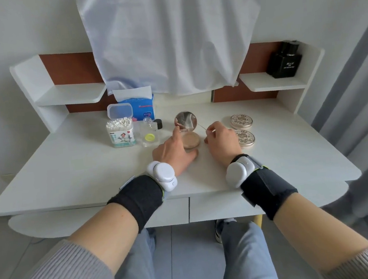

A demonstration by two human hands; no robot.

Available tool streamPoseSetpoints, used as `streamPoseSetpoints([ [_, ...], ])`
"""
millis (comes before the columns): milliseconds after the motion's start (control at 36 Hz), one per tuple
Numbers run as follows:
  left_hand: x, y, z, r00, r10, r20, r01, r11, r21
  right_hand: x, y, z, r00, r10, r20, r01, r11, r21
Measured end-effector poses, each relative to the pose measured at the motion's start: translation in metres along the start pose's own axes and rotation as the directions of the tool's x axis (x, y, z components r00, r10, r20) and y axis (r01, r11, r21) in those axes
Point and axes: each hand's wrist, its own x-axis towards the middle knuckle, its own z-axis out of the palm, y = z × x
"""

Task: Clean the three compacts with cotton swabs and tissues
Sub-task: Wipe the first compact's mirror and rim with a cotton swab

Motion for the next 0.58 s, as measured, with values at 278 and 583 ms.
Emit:
streamPoseSetpoints([
  [278, 0.000, -0.004, 0.004, 0.996, 0.062, -0.057, -0.064, 0.997, -0.030, 0.010, 0.003, -0.004, 0.999, 0.011, 0.041, -0.016, 0.992, 0.127],
  [583, 0.009, -0.012, -0.001, 0.977, 0.081, -0.195, -0.129, 0.961, -0.245, 0.022, 0.024, -0.016, 0.998, -0.060, 0.012, 0.060, 0.998, -0.003],
])
